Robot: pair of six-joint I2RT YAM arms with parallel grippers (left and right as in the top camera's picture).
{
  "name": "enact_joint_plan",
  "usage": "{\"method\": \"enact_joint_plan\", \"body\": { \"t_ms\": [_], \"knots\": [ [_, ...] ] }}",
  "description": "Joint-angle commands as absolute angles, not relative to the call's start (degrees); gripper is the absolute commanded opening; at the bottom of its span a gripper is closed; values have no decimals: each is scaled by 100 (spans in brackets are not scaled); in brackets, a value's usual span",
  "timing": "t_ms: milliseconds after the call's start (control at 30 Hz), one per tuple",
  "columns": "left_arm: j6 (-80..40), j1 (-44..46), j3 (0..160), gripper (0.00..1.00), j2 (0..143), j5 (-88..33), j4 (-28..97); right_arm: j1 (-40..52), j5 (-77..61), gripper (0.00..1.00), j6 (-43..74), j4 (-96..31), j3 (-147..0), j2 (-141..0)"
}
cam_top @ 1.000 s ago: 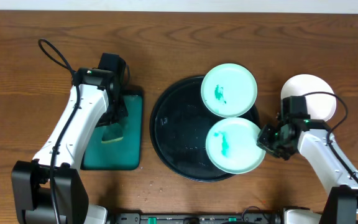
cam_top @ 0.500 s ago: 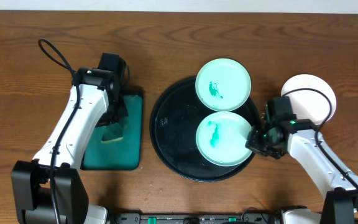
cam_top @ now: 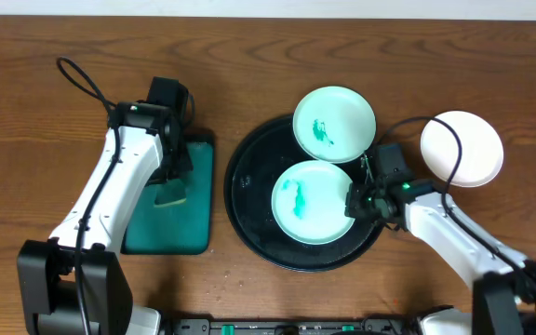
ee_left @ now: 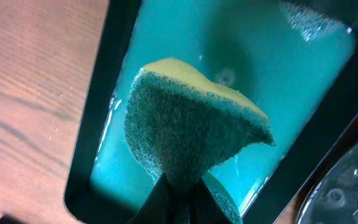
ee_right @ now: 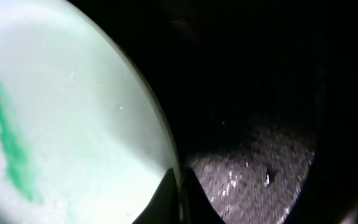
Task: Clean dirty plates on tray and stack at the side
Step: 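Reach the right gripper to the rim of the lower green plate, then carry the sponge with the left gripper to the lower green plate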
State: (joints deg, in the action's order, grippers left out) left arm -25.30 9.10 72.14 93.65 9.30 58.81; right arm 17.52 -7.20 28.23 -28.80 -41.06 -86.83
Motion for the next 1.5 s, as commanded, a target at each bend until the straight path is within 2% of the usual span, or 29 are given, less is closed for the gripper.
{"method": "enact_joint_plan", "body": {
  "t_ms": [0,333,833,1300,1467],
  "knots": [
    [-2539,891,6984,7,9454,943,5675,1791,-652,1,2821,-2764,-4073,-9113],
    [-2536,891,6495,7,10038,163,5260,1848,-943,1,3041,-2412,-4073,-9601],
    [-2539,891,6499,8,10853,235,4342,1848,-1061,1,3035,-2401,-4073,-9601],
    [-2534,891,6510,7,9074,515,5122,1848,-1105,1,2995,-2401,-4073,-9601],
    [-2005,897,6510,7,8438,126,5004,1848,-1103,1,2995,-2399,-4073,-9601]
  ]
}}
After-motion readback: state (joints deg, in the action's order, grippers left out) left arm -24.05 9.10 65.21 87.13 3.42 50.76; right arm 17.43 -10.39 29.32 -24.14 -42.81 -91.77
